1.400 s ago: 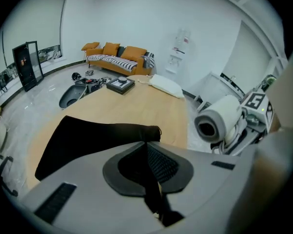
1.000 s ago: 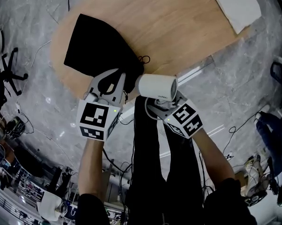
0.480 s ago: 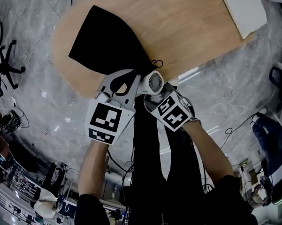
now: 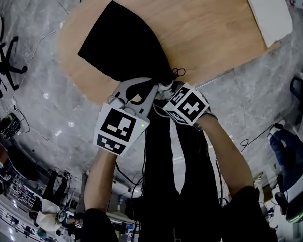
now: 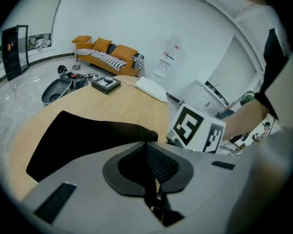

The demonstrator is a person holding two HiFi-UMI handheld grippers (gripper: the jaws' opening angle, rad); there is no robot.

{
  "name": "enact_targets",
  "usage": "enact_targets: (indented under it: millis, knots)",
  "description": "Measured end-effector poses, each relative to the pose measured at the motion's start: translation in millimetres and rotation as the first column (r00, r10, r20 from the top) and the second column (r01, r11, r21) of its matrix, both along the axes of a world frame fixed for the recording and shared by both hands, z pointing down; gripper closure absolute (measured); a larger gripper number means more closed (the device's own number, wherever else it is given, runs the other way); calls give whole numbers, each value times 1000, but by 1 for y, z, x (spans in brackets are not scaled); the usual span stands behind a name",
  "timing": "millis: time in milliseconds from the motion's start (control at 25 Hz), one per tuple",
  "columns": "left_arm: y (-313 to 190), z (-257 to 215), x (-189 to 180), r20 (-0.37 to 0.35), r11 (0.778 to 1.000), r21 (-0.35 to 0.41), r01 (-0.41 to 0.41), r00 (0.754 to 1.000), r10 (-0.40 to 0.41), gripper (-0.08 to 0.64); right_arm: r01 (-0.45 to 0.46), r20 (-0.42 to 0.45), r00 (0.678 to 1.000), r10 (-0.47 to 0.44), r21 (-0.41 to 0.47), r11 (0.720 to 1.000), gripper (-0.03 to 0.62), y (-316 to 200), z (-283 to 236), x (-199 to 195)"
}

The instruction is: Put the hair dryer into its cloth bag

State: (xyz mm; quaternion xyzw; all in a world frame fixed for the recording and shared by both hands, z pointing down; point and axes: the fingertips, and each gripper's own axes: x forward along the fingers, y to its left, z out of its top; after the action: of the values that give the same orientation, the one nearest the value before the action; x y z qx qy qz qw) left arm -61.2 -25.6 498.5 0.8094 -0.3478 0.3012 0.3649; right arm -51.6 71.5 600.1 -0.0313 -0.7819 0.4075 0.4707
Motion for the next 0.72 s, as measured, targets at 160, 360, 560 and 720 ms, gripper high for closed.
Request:
enact_targets:
  millis: [160,360,560,720]
  knots:
    - [5,5,1,-2,1000,-18,-19,1000,19,537,-75,31,997,77,-71,995,370,-12,6,-8]
    - [7,8,5,-18,999,-35,-31,999,30,537,-135,98,984,150,-152,979,370,-19,7,-18]
    - [8,12,6,-22,999,-42,-20,1000,19,537,-213,80,970,231,-189,959,358,-23,19,-22]
    - [8,14,7,-26,999,-44,-14,1000,13,537,-300,62,943,327,-268,915,284,-29,16,-24]
